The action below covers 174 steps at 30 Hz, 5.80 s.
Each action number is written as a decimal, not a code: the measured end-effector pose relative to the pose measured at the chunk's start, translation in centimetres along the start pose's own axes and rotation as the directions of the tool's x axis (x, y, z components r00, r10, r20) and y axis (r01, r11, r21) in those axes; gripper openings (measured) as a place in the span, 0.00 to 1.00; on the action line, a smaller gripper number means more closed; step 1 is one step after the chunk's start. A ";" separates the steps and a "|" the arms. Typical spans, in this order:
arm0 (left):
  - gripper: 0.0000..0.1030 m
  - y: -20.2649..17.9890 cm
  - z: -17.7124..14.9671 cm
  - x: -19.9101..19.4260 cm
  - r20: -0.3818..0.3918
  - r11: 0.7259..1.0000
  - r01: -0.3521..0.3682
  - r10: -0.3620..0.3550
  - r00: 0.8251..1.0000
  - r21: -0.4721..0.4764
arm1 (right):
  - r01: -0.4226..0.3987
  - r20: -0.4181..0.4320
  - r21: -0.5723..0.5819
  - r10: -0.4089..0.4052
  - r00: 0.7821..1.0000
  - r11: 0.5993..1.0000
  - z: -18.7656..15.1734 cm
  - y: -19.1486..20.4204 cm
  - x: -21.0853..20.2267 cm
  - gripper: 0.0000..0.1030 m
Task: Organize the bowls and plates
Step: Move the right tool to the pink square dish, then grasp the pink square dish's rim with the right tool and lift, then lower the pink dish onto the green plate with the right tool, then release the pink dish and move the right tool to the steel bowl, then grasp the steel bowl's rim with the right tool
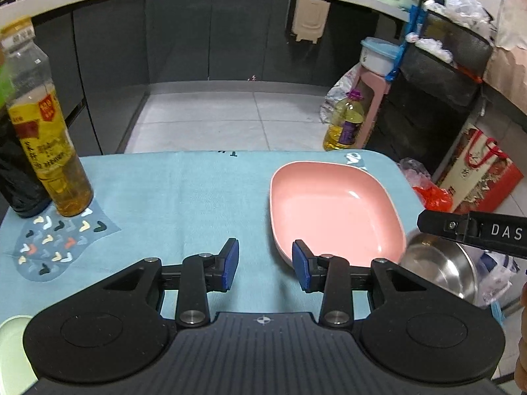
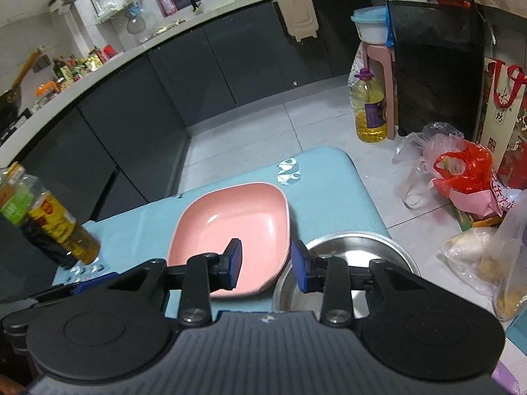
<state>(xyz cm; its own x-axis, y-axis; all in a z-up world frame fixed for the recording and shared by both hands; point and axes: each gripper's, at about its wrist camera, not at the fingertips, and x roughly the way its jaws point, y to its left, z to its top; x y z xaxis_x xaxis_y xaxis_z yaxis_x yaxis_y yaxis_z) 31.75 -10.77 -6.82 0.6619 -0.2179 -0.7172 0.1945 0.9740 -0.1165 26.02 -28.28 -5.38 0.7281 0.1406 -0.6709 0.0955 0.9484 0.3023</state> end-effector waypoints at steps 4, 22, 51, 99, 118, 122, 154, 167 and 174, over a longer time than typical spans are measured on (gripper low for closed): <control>0.33 -0.1 0.3 1.8 -0.023 1.000 -0.008 0.008 1.000 -0.007 | 0.012 -0.030 -0.004 -0.012 0.999 1.000 0.5 -0.1 1.7 0.28; 0.15 0.0 -0.4 3.7 -0.064 0.997 0.070 -0.069 0.996 0.017 | 0.083 -0.063 -0.073 -0.088 0.994 0.994 -0.2 0.6 4.6 0.08; 0.17 13.6 -8.7 -15.7 0.120 0.998 -0.046 0.051 0.991 -0.048 | -0.193 -0.095 -0.289 0.172 0.980 0.938 -6.7 14.9 -4.5 0.11; 0.21 23.0 -15.8 -14.8 0.001 0.974 -0.112 0.114 0.993 -0.198 | -0.240 -0.314 -0.435 0.104 0.944 0.868 -14.0 24.6 0.5 0.11; 0.21 23.1 -15.6 -15.9 0.024 0.965 -0.153 0.161 0.987 -0.212 | -0.212 -0.271 -0.377 0.111 0.956 0.902 -12.5 23.2 0.1 0.12; 0.21 23.1 -15.4 -16.3 0.034 0.963 -0.159 0.170 0.985 -0.216 | -0.215 -0.258 -0.349 0.127 0.958 0.912 -11.8 22.4 -0.5 0.15; 0.26 9.4 -11.3 -17.5 0.083 0.998 -0.063 0.063 0.995 -0.003 | -0.122 -0.080 -0.170 0.110 0.991 0.978 -9.4 8.9 -7.9 0.23; 0.27 -2.6 -8.0 -11.4 0.017 0.986 0.111 -0.114 0.993 0.126 | -0.021 0.028 0.060 0.019 0.999 0.998 -7.9 -1.6 -9.4 0.25; 0.27 -7.1 -6.3 -6.4 -0.028 0.978 0.153 -0.150 0.988 0.144 | 0.025 0.035 0.182 -0.032 0.999 0.983 -6.9 -5.6 -8.8 0.25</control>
<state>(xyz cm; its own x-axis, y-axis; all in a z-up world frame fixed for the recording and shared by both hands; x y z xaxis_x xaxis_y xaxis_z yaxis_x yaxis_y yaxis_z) 21.58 -15.93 -5.66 0.6045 -0.3602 -0.7106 0.3953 0.9100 -0.1250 14.41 -32.92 -5.81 0.7480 0.1000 -0.6561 0.2358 0.8840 0.4036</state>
